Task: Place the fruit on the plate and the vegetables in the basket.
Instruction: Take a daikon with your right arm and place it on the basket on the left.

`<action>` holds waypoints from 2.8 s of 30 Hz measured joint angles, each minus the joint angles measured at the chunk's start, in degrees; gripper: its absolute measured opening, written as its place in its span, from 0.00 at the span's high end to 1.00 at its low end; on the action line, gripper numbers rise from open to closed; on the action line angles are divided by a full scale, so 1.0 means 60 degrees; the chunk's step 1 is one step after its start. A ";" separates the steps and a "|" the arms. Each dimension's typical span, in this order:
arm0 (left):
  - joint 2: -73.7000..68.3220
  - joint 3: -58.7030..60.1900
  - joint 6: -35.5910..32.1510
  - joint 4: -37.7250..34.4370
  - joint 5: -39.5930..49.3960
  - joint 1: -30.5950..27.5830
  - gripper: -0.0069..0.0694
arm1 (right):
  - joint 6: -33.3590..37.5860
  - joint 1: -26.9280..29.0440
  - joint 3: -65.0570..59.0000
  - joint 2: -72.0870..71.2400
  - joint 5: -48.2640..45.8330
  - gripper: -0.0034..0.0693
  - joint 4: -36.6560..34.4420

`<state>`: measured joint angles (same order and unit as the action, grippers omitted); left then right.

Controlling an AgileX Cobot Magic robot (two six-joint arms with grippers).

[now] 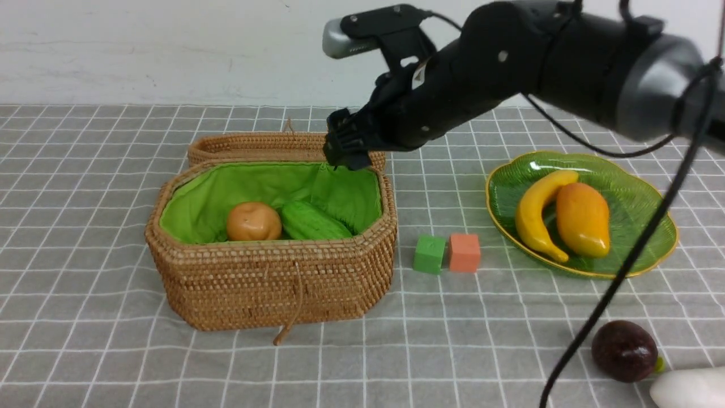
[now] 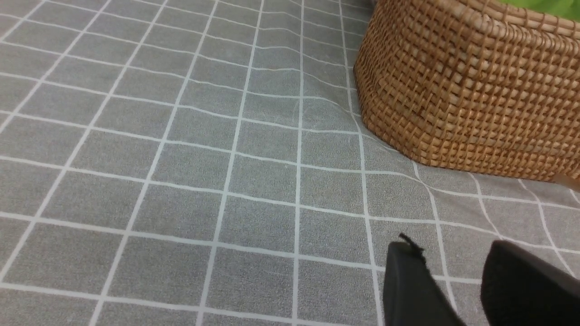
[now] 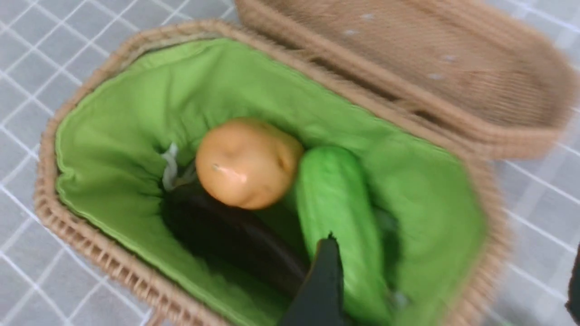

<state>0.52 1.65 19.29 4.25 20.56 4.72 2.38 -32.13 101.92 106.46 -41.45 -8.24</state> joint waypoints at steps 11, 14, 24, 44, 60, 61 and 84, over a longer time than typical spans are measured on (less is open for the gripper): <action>0.0000 0.0000 0.0000 0.0000 0.0000 0.0000 0.60 | -0.6876 0.4005 -0.2082 -0.3317 -0.3656 0.16 0.2536; 0.0000 0.0000 0.0000 0.0000 0.0000 0.0000 0.60 | -0.7788 0.4977 -0.3724 -0.3784 -0.4107 0.16 0.2283; 0.0000 0.0000 0.0000 0.0000 0.0000 0.0000 0.60 | -0.8011 0.7545 -0.8099 -0.4032 -0.2341 0.16 -0.0229; 0.0000 0.0000 0.0000 0.0000 0.0000 0.0000 0.60 | -0.7517 0.7728 -1.1405 -0.4010 0.2691 0.25 -0.0733; 0.0000 0.0000 0.0000 0.0000 0.0000 0.0000 0.60 | 0.0400 0.5077 -0.7540 -0.6784 0.3240 0.25 -0.4385; 0.0000 0.0000 0.0000 0.0000 0.0000 0.0000 0.60 | 0.1799 0.4118 -0.6793 -0.6433 0.3278 0.25 -0.5262; 0.0000 0.0000 0.0000 0.0000 0.0000 0.0000 0.60 | 1.0466 -0.0359 0.0698 0.3321 0.3517 0.25 -1.0546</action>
<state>0.52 1.65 19.29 4.25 20.56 4.72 65.18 -34.28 106.11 126.39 -20.35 -71.51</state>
